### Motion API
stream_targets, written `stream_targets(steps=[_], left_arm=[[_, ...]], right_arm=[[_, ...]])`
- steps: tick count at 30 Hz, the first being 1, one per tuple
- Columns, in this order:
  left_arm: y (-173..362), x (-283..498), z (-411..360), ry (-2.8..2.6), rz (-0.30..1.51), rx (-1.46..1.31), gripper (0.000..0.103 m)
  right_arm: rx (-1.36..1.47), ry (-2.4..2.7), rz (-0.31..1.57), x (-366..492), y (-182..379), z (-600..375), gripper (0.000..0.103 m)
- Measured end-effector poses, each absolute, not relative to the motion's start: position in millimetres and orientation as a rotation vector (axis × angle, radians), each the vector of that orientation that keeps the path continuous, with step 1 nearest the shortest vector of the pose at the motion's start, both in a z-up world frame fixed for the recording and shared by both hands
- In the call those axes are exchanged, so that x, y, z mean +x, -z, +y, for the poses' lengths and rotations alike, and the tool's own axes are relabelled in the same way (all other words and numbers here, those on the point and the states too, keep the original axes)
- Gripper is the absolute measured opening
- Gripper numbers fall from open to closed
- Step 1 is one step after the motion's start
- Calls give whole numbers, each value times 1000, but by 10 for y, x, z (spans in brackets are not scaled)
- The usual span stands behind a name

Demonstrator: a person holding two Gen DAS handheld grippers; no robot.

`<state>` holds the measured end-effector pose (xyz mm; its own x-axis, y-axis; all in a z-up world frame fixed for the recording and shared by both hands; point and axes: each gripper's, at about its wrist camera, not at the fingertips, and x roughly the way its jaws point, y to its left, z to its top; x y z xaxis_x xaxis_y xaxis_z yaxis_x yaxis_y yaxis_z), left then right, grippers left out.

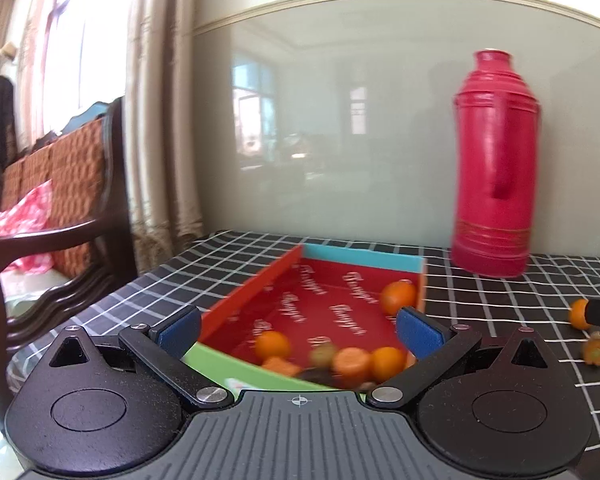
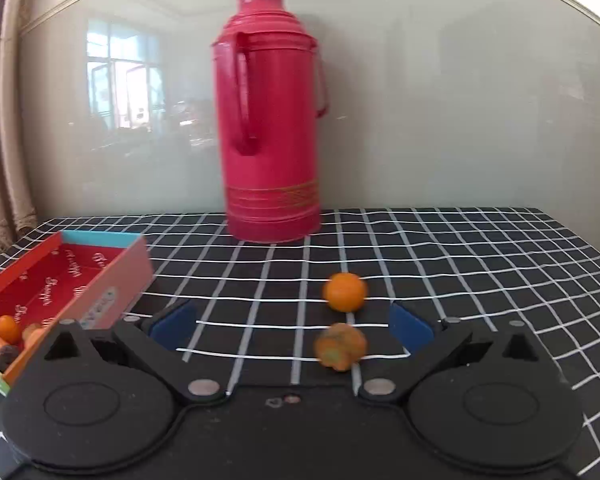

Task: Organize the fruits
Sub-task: 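Move the left tool toward the cut carrot piece beside an orange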

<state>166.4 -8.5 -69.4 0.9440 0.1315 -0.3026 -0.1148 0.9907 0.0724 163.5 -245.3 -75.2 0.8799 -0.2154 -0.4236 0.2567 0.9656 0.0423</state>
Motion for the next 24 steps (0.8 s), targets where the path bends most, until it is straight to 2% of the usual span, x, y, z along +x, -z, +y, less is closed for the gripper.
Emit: stream_targets(steps=[24], left_arm=[[1013,1965,-1622,262,424,160,102]], right_arm=[[124,763,302,872,770,-3718,97]])
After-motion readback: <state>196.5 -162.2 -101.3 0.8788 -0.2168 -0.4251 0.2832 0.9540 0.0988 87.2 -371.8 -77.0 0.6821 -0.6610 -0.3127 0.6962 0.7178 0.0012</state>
